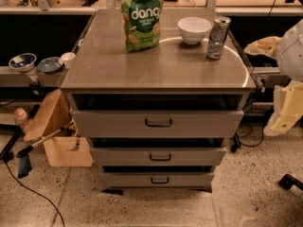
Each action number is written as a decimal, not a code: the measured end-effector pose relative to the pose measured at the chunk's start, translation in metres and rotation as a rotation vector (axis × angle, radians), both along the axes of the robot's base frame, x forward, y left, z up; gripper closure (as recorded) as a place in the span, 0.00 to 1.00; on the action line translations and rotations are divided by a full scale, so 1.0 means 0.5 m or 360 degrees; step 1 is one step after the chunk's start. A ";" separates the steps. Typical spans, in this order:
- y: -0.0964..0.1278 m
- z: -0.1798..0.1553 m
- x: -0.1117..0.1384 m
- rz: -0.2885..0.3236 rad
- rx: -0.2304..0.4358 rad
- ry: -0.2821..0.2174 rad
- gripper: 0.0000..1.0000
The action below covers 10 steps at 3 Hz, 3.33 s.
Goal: Open middle drawer
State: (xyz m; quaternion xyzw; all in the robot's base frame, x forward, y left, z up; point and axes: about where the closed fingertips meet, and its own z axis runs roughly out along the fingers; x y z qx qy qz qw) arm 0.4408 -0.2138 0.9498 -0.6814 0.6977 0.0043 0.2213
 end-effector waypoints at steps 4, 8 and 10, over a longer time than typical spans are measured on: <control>0.029 -0.138 -0.017 0.0361 0.0049 -0.0074 0.00; 0.154 -0.370 -0.034 0.0259 -0.0108 0.0160 0.00; 0.230 -0.499 0.004 0.0246 -0.0104 0.0218 0.00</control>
Offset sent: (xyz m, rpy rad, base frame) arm -0.0153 0.0084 -0.0634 0.0201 -0.0449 0.3731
